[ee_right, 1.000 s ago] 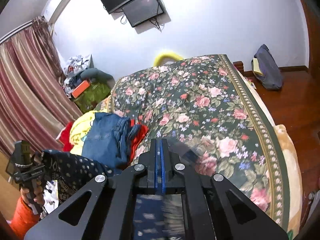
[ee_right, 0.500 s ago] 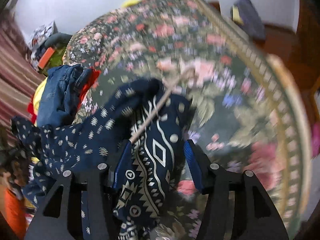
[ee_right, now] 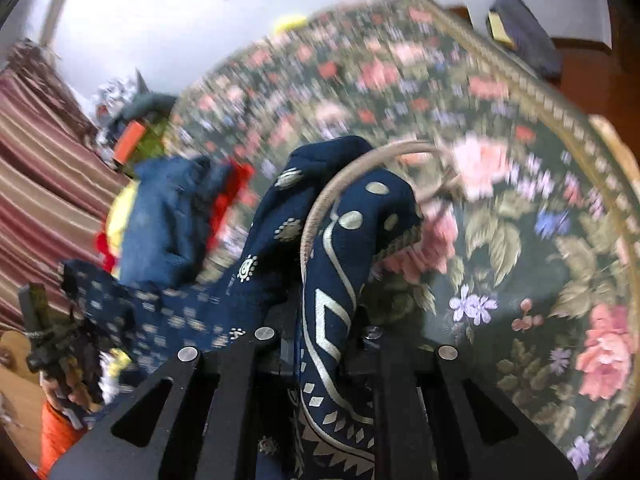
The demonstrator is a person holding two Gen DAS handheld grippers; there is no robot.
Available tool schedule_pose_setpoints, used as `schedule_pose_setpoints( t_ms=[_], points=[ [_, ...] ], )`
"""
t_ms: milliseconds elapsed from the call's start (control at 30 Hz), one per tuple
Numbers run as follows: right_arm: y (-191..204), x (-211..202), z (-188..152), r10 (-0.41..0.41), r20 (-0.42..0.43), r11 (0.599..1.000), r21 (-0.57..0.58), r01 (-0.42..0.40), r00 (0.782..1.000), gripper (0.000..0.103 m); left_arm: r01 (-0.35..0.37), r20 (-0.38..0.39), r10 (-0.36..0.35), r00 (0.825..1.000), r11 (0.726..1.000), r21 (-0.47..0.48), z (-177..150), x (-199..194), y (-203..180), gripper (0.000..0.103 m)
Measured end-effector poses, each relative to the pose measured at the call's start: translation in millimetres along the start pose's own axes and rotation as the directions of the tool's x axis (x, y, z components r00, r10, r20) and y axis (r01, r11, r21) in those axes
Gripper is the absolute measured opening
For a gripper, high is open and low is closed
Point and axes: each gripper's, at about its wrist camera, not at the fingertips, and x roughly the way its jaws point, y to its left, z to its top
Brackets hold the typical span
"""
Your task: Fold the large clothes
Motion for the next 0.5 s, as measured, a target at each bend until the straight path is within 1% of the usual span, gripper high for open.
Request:
schedule_pose_setpoints(
  t_ms=[133,200,267,367,467,500],
  points=[
    [34.0,-43.4,8.6,-0.015,0.080,0.995,-0.099,0.023,0.997,0.010,0.047,0.048,-0.049,0.998,0.998,0.043,7.8,-31.1,-27.4,0.013],
    [45.6,-60.8,14.9,-0.019,0.116,0.992,-0.125,0.033,0.993,0.010,0.072,0.084,-0.077,0.994,0.996,0.062,14.8,-49.5,-44.5,0.013],
    [51.1,-78.5,21.8,-0.018,0.150,0.989,-0.144,0.040,0.989,0.010,0.097,0.110,-0.103,0.989,0.993,0.061,22.1,-61.7,-53.4,0.013],
    [54.1,-94.6,36.2,-0.038,0.191,0.985,-0.161,0.069,0.981,0.010,0.141,0.136,-0.144,0.980,0.990,0.032,37.7,-71.6,-55.3,0.013],
    [49.7,-95.5,55.3,-0.045,0.216,0.985,-0.151,0.079,0.975,0.010,0.171,0.141,-0.165,0.976,0.985,-0.032,60.2,-64.5,-40.6,0.013],
    [47.5,-92.1,63.1,-0.050,0.220,0.986,-0.146,0.084,0.974,0.010,0.179,0.144,-0.168,0.975,0.982,-0.066,69.2,-58.1,-30.4,0.013]
  ],
)
